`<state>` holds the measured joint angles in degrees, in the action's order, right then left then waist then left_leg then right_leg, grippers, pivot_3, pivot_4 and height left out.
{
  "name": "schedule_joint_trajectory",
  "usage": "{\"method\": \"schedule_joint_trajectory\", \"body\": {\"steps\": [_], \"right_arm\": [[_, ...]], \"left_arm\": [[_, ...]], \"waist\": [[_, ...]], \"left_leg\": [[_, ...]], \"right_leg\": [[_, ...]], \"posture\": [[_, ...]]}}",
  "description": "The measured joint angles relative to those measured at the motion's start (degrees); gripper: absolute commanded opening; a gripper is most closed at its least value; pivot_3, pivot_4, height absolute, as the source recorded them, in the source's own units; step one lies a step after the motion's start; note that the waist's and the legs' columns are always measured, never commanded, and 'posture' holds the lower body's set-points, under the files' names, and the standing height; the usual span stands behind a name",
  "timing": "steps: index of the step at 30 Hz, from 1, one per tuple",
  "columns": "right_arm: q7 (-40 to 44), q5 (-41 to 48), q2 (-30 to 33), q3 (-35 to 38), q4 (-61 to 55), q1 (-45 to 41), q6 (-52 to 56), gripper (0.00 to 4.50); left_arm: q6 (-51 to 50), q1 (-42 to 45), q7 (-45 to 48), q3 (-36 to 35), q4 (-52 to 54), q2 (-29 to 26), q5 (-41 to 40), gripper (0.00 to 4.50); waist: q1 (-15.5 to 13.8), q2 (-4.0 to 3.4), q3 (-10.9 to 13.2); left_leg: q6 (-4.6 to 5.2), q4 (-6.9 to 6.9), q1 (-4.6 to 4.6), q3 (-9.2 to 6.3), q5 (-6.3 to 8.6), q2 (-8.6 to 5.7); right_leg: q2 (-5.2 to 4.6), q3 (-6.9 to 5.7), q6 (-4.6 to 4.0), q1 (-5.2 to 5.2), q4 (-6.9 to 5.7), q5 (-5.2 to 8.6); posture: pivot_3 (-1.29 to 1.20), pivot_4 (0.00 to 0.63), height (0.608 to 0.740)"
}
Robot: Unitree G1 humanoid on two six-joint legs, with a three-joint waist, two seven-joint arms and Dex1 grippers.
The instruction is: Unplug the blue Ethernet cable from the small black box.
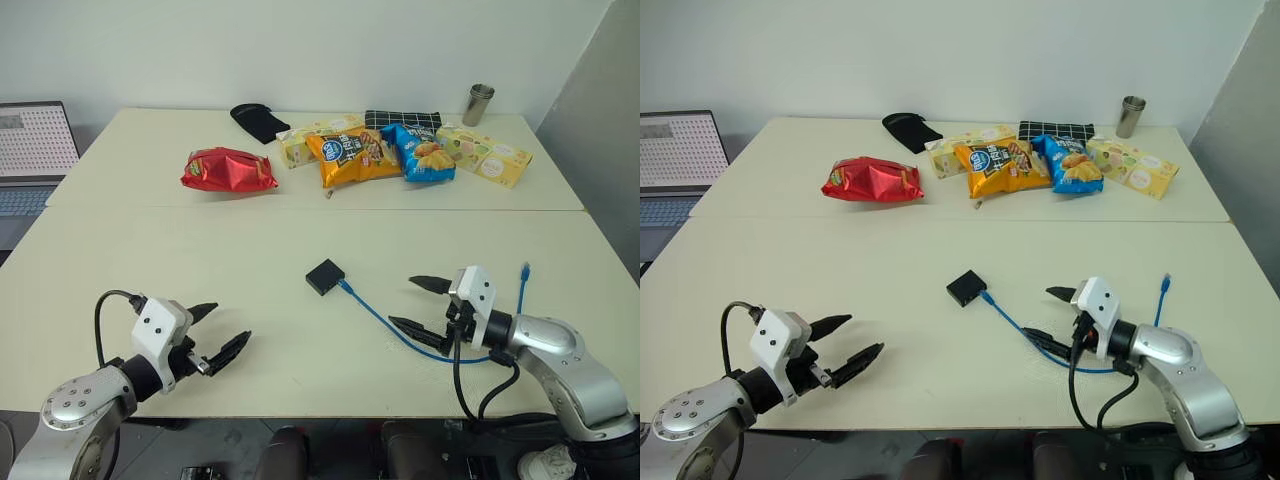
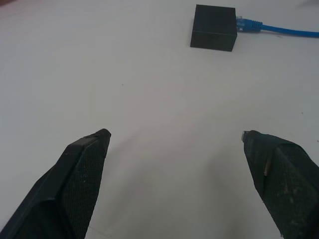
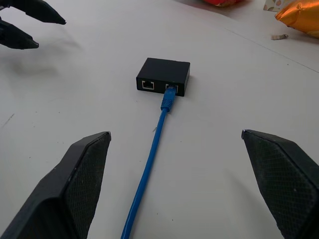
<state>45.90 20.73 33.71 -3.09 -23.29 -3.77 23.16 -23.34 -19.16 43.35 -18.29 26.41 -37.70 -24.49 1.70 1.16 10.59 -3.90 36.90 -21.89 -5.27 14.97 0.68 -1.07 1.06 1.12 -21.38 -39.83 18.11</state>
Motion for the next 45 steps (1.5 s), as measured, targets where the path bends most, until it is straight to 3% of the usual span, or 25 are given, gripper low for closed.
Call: {"method": "schedule_joint_trajectory", "body": {"steps": [22, 39, 42, 45], "right_arm": [[-4.6, -3.8, -4.7, -4.6, 1.5, -2.5, 0.0, 4.45], [-16.6, -16.1, -19.6, -15.1, 19.1, -13.2, 0.7, 4.45], [-19.2, -18.0, -21.5, -15.7, 19.6, -14.0, 1.9, 4.02], [-19.7, -19.3, -22.1, -16.8, 19.5, -14.8, 3.6, 3.28]], "left_arm": [[-2.0, 3.3, 1.5, 0.3, 1.8, -1.8, -1.1, 4.5], [-1.6, 7.2, 8.3, 0.0, 0.1, -5.4, -4.9, 4.5], [-1.7, 7.9, 8.5, 0.1, -0.3, -5.4, -4.9, 4.5], [-2.5, 8.4, 9.0, 0.1, -0.5, -5.9, -5.3, 4.5]], "waist": [[0.1, -0.01, 0.0], [0.1, -0.04, 0.0], [0.1, -0.04, 0.0], [0.2, -0.02, 0.0]], "left_leg": [[0.0, 0.0, 0.0, 0.0, 0.0, 0.01], [0.0, -0.02, 0.0, 0.0, 0.0, 0.01], [0.0, -0.02, 0.01, -0.01, 0.0, 0.02], [0.0, -0.02, 0.04, -0.01, 0.0, 0.02]], "right_leg": [[0.0, 0.0, 0.0, -0.01, 0.0, 0.0], [0.01, 0.0, -0.02, -0.05, -0.04, 0.0], [0.01, 0.0, -0.02, -0.05, -0.03, 0.0], [0.01, 0.0, -0.02, -0.04, -0.04, 0.0]], "posture": [[0.0, 0.15, 0.74], [0.0, 0.15, 0.74], [0.0, 0.15, 0.74], [0.0, 0.15, 0.74]]}}
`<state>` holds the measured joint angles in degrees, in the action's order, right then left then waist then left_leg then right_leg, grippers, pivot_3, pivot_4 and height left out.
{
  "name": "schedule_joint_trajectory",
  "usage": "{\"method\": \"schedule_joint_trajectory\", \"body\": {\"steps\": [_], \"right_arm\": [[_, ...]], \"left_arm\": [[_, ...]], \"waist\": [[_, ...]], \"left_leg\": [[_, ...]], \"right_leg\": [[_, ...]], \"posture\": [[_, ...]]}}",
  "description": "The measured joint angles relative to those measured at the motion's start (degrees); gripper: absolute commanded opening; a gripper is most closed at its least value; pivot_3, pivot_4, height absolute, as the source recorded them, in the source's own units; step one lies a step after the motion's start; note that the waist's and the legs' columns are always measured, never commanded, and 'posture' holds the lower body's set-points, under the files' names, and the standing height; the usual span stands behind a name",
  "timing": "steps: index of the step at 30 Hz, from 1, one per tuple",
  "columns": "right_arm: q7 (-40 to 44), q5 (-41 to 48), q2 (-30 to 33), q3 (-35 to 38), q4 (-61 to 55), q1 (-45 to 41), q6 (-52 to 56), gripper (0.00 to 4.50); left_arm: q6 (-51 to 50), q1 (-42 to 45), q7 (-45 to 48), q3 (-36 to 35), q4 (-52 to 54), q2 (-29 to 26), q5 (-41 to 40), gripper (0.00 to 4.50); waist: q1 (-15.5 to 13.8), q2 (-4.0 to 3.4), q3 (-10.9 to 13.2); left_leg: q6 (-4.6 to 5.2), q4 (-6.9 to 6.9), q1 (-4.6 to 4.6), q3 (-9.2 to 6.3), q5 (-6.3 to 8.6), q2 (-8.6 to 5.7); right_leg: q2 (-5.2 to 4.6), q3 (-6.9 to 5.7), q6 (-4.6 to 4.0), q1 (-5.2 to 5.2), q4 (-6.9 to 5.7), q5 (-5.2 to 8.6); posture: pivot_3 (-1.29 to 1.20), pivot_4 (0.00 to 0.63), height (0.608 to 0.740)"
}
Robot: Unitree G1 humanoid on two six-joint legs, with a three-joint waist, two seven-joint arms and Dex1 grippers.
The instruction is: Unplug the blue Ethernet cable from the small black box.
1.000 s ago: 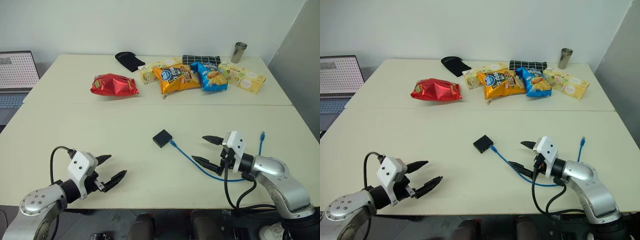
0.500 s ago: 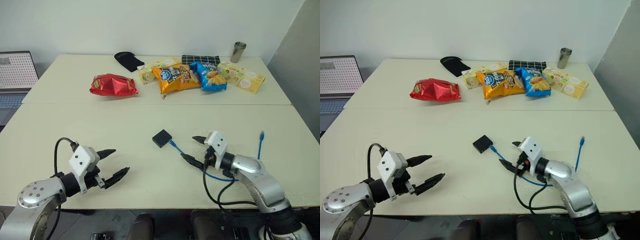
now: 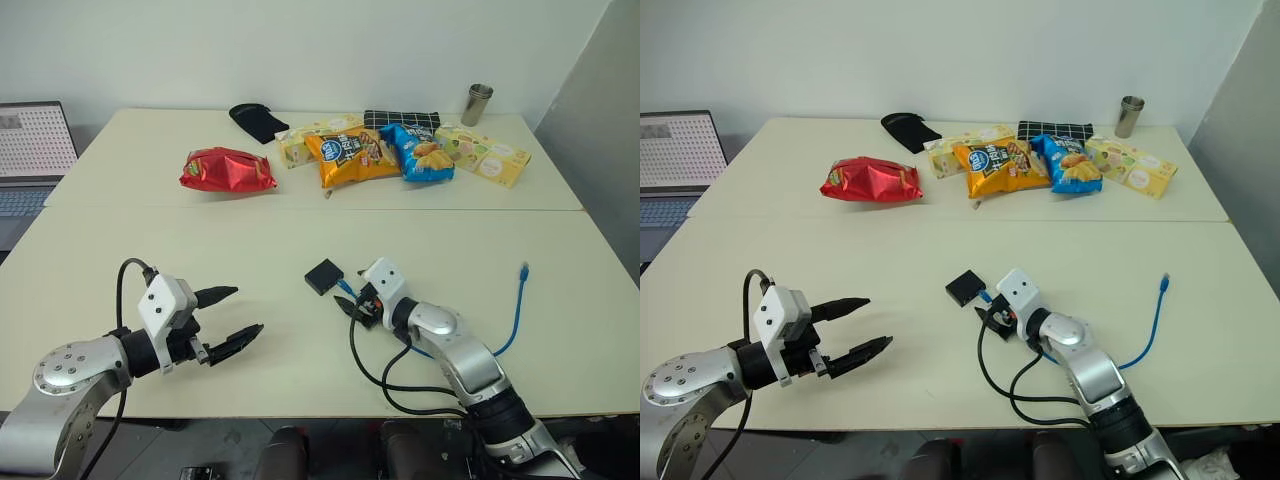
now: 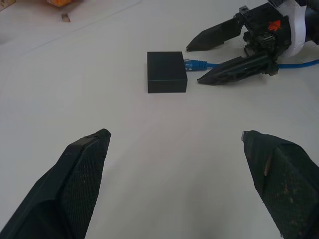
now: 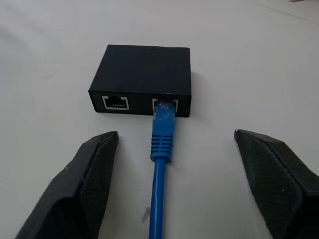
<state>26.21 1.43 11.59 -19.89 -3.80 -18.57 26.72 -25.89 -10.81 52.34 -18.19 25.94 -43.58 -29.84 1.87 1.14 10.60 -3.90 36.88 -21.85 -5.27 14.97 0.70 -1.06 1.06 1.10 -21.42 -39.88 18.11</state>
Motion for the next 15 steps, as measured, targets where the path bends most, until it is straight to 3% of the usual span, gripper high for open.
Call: {"method": "schedule_joint_trajectory", "body": {"steps": [13, 15], "right_arm": [[3.0, -1.3, 2.6, -4.0, -1.2, -4.1, 4.9, 0.22], [4.0, -1.8, 3.7, -4.4, -1.1, -5.1, 4.8, 0.14]], "left_arm": [[-2.9, 2.5, -0.5, 0.0, -1.6, 0.1, -1.9, 4.5], [-3.9, 2.8, -0.6, 0.0, -1.8, 0.2, -3.0, 4.5]], "waist": [[-0.1, 0.0, 0.0], [-0.1, 0.0, 0.0]], "left_leg": [[0.0, 0.02, 0.04, -0.05, 0.0, -0.01], [0.0, 0.02, 0.02, -0.06, 0.0, -0.01]], "right_leg": [[-0.01, -0.03, 0.0, 0.04, -0.03, 0.0], [-0.01, -0.04, 0.0, 0.04, -0.02, 0.0]], "posture": [[0.0, 0.15, 0.74], [0.0, 0.15, 0.74]]}}
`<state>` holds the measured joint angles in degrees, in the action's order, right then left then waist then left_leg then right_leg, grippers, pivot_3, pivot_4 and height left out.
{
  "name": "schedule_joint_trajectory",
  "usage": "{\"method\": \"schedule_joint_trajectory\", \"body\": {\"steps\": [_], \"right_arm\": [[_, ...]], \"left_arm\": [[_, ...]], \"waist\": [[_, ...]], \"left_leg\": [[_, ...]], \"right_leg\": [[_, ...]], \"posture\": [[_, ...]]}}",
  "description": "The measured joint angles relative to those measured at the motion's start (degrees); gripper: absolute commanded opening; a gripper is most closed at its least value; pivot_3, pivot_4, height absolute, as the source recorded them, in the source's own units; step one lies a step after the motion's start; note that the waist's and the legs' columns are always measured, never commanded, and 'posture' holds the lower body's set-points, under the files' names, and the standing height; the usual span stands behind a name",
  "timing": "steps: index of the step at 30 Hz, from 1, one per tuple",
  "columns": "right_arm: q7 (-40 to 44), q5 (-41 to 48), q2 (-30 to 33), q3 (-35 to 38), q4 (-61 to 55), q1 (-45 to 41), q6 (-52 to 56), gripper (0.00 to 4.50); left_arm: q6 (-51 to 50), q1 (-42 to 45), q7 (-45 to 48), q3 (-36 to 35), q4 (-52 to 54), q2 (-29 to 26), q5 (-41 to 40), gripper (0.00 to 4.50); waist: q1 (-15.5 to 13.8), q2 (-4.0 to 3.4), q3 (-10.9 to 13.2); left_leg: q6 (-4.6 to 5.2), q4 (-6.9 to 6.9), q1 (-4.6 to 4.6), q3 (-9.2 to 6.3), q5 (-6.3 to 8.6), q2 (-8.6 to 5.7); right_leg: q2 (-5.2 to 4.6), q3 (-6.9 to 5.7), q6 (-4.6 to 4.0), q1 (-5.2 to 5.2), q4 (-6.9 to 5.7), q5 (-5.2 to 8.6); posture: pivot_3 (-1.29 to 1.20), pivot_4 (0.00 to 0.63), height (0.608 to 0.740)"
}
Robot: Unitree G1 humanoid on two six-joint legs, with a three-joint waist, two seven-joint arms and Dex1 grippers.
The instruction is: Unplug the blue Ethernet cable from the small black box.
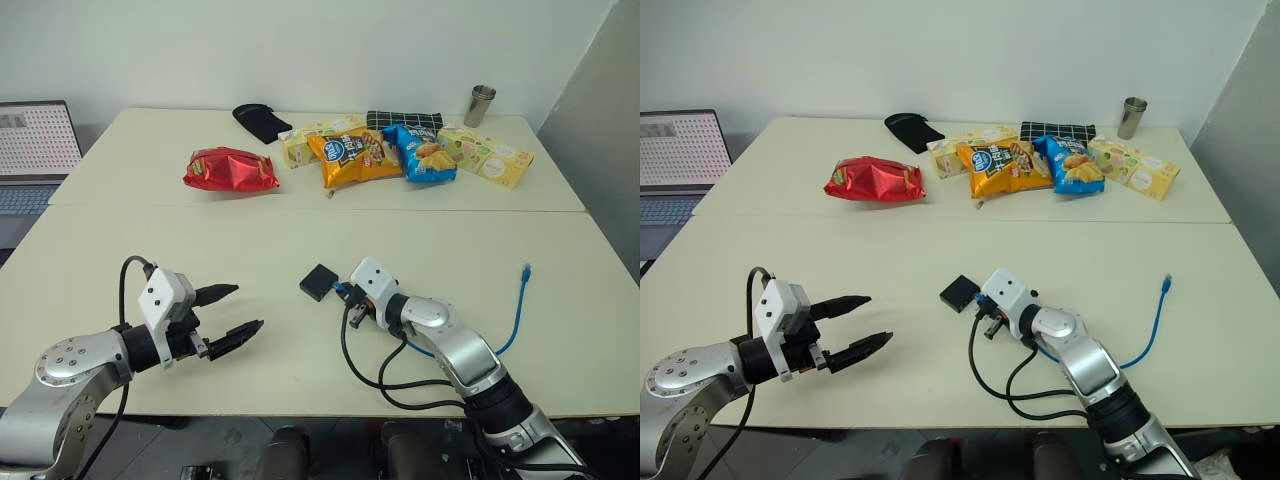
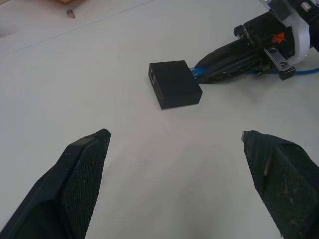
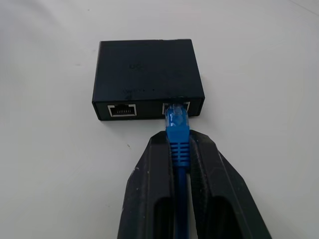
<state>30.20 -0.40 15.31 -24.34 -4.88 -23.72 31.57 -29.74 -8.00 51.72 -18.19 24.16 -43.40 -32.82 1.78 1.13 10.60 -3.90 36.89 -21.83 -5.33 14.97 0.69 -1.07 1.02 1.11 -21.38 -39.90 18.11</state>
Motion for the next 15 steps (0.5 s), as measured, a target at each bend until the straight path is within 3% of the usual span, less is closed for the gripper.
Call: {"method": "schedule_joint_trajectory", "body": {"steps": [6, 15], "right_arm": [[4.9, -3.1, 6.1, -1.8, 0.5, -2.2, -7.9, 0.14], [12.2, -7.5, 11.1, -2.9, 7.3, -7.7, -43.7, 0.14]], "left_arm": [[-5.8, 1.9, -1.1, -0.2, -0.5, 0.9, -5.9, 4.5], [-17.1, 6.9, -1.4, -1.9, -2.8, 0.9, -18.8, 4.5]], "waist": [[0.0, -0.01, 0.0], [0.2, 0.01, 0.0]], "left_leg": [[0.0, -0.01, -0.09, -0.02, 0.0, -0.01], [0.0, -0.01, -0.07, 0.01, 0.0, 0.01]], "right_leg": [[-0.01, -0.04, 0.0, -0.04, 0.03, 0.0], [-0.01, -0.03, 0.0, -0.05, 0.03, 0.0]], "posture": [[0.0, 0.15, 0.74], [0.0, 0.15, 0.74]]}}
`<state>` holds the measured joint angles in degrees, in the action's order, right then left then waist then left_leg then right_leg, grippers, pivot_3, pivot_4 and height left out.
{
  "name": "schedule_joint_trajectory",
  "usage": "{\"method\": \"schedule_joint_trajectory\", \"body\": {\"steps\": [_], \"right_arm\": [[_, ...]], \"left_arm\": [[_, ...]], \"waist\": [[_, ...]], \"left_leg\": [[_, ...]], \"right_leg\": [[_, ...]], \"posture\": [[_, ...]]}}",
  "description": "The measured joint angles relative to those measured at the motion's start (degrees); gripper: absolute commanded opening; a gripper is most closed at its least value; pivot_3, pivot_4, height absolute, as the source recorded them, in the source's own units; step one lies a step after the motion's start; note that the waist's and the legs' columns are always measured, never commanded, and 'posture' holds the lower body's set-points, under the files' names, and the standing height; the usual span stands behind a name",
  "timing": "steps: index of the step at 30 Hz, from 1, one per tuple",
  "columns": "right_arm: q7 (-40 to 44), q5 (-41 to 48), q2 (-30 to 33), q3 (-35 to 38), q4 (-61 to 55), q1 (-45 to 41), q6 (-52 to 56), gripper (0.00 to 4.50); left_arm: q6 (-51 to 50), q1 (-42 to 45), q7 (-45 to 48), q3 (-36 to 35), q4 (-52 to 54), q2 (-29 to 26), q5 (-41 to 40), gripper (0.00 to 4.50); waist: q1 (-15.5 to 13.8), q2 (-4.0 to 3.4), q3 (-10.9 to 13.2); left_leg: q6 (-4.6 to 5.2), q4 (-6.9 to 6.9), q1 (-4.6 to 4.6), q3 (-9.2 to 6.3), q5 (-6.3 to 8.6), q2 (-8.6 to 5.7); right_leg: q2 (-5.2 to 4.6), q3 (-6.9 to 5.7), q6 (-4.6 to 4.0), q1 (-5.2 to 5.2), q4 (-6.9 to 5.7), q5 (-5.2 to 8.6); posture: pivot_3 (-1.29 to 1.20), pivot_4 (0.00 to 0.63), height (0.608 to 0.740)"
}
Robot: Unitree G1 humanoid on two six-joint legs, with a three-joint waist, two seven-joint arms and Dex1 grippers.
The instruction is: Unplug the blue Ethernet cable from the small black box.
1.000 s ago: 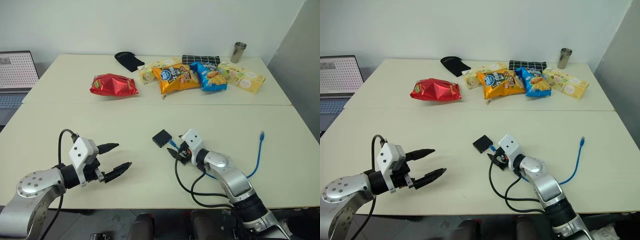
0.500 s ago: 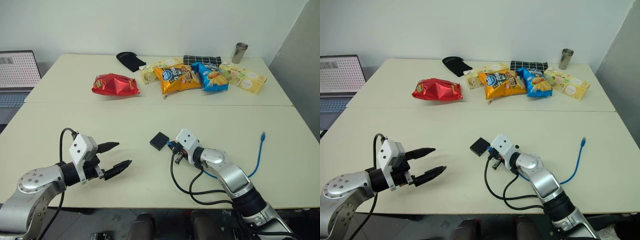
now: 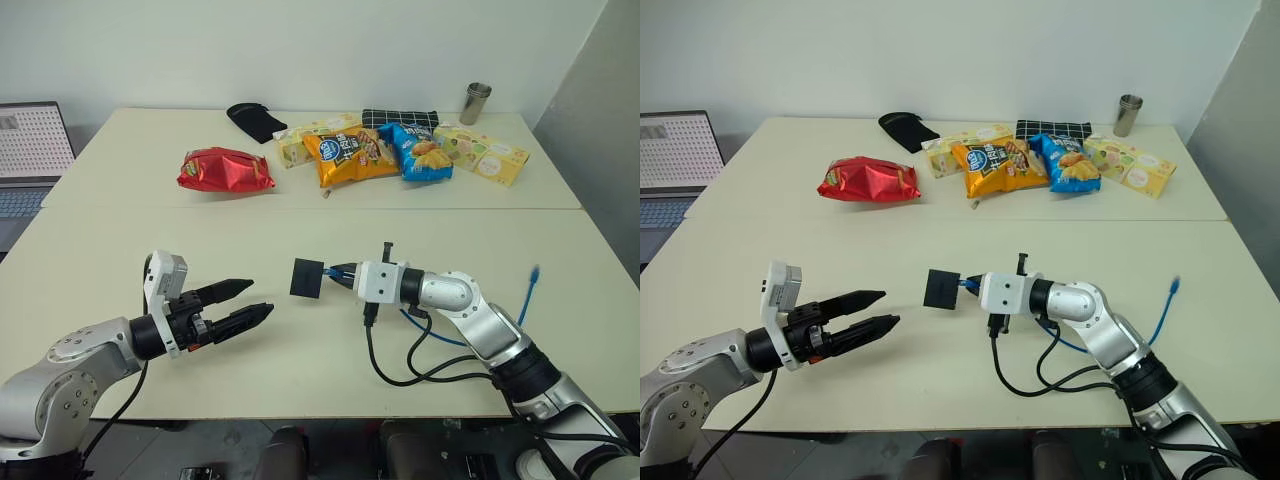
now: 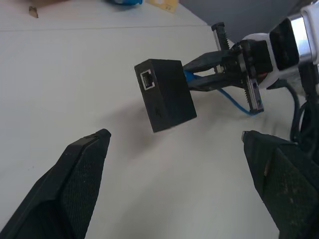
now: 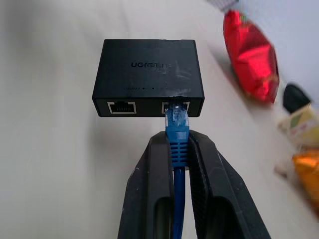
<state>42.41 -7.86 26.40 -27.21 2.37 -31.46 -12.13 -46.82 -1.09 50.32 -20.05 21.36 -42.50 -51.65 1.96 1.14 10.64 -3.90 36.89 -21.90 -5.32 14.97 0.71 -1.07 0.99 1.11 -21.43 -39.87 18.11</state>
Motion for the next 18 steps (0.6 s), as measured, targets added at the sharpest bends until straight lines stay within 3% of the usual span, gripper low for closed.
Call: {"method": "schedule_joint_trajectory", "body": {"steps": [5, 10, 11, 18], "right_arm": [[1.5, -0.5, -0.5, -0.2, 5.0, -3.0, -13.6, 0.13], [2.1, -0.7, -1.8, -0.2, 6.1, -4.1, -18.8, 0.13], [2.2, -0.7, -2.1, -0.2, 6.3, -4.2, -19.3, 0.13], [2.6, -2.1, -3.0, -0.2, 6.8, -5.1, -21.8, 0.13]], "left_arm": [[-2.0, 2.0, 0.3, 0.7, -0.3, 0.0, -2.4, 4.5], [-2.9, 2.3, 0.5, 2.4, -0.3, 0.0, -2.8, 4.5], [-2.9, 2.7, 0.6, 2.4, -0.3, 0.0, -3.0, 4.14], [-2.6, 4.3, 1.9, 4.4, -1.6, 0.8, -3.1, 2.72]], "waist": [[0.0, 0.01, 0.0], [-0.1, 0.01, 0.0], [-0.1, 0.01, 0.0], [-0.1, 0.01, 0.0]], "left_leg": [[-0.01, 0.01, 0.0, 0.01, -0.01, 0.02], [-0.02, 0.01, 0.0, -0.02, -0.01, 0.04], [-0.02, 0.02, 0.0, -0.02, -0.01, 0.04], [-0.02, 0.02, 0.0, -0.02, -0.01, 0.03]], "right_leg": [[-0.01, 0.03, -0.01, -0.01, -0.01, 0.0], [-0.02, 0.02, -0.01, 0.0, -0.01, -0.01], [-0.02, 0.02, -0.01, 0.0, -0.01, -0.01], [-0.02, 0.02, -0.01, 0.0, -0.02, -0.01]], "posture": [[0.0, 0.15, 0.74], [0.0, 0.15, 0.74], [0.0, 0.15, 0.74], [0.0, 0.15, 0.74]]}}
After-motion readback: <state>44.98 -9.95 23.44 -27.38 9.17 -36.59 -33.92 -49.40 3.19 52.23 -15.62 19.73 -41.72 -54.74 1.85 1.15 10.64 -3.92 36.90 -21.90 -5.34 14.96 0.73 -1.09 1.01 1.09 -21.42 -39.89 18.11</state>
